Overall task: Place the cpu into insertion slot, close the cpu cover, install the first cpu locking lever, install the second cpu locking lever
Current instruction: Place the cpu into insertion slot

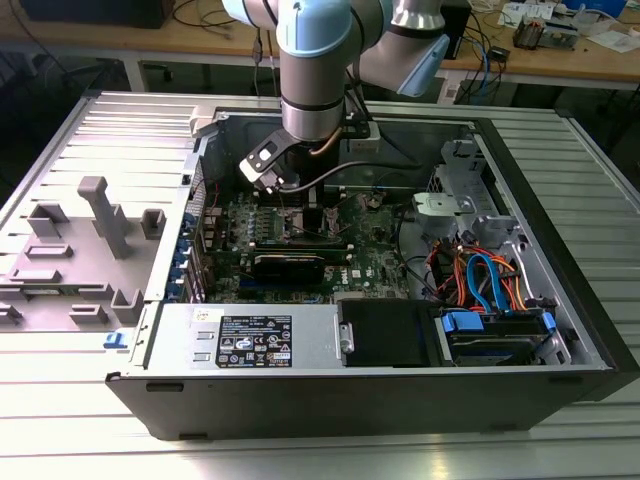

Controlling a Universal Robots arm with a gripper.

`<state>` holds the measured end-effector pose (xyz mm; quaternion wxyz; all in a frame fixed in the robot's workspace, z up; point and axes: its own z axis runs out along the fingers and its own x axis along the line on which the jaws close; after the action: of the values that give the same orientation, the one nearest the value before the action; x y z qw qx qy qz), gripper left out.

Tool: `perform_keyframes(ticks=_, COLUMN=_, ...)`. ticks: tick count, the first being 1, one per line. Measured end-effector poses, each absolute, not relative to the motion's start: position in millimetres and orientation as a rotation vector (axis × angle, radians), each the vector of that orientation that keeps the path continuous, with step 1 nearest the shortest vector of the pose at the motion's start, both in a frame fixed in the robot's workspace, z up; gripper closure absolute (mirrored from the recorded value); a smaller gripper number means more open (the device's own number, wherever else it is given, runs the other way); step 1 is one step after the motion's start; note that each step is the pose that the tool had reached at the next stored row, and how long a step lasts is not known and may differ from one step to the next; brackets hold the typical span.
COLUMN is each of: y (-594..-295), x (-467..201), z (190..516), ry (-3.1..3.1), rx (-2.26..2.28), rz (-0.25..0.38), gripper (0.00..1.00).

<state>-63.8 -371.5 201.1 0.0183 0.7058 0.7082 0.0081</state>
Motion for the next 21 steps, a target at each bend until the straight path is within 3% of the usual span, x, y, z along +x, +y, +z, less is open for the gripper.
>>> perform_keyframes(ticks=17, y=-371.4, x=-63.5, z=200.2, ry=2.195, rx=2.209, rz=0.036, gripper=0.47)
perform_keyframes(ticks=21, y=-371.5, x=-63.5, z=200.3, ry=2.195, rx=2.208, rz=0.036, gripper=0.4)
